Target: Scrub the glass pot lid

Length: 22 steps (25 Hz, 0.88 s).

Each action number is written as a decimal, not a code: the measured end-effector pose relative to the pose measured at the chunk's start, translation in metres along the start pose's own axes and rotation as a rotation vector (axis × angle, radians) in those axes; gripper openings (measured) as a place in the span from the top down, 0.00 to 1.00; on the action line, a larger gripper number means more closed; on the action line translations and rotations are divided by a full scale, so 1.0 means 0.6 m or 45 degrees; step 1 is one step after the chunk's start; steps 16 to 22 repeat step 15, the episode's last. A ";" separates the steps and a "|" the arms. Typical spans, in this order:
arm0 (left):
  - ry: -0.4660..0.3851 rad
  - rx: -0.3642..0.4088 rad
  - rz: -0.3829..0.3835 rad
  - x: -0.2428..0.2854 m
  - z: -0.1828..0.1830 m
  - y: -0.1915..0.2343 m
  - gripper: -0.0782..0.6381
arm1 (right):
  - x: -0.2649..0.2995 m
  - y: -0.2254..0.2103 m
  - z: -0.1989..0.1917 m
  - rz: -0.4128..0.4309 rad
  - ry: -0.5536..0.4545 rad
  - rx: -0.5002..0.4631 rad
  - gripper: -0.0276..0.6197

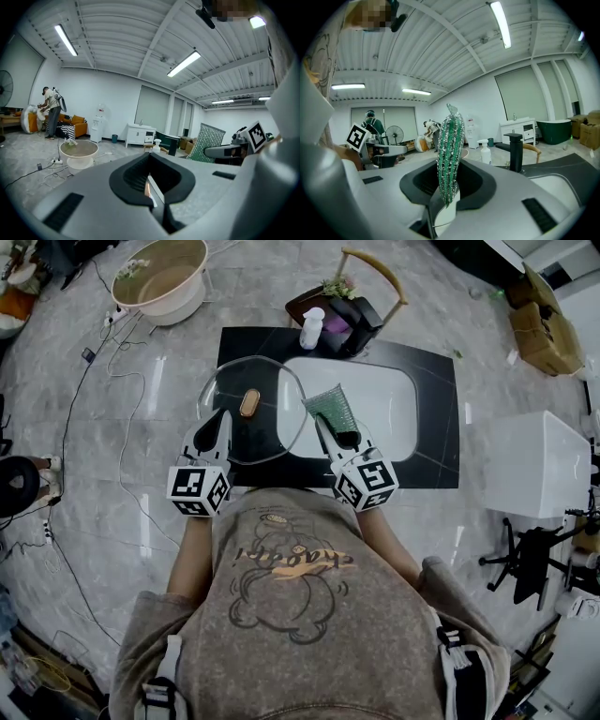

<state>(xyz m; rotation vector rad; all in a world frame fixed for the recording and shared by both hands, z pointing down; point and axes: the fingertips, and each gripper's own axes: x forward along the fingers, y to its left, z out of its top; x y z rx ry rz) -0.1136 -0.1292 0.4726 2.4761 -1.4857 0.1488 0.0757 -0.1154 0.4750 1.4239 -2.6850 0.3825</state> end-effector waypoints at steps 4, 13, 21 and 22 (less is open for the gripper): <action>0.003 -0.002 0.005 0.000 0.000 0.003 0.88 | 0.001 -0.001 0.001 -0.002 -0.001 0.004 0.82; 0.004 -0.017 0.014 0.000 -0.003 0.009 0.88 | 0.006 -0.001 0.004 -0.012 -0.004 0.006 0.82; 0.003 -0.018 0.017 0.000 -0.003 0.010 0.88 | 0.007 -0.001 0.005 -0.011 -0.008 0.006 0.82; 0.003 -0.018 0.017 0.000 -0.003 0.010 0.88 | 0.007 -0.001 0.005 -0.011 -0.008 0.006 0.82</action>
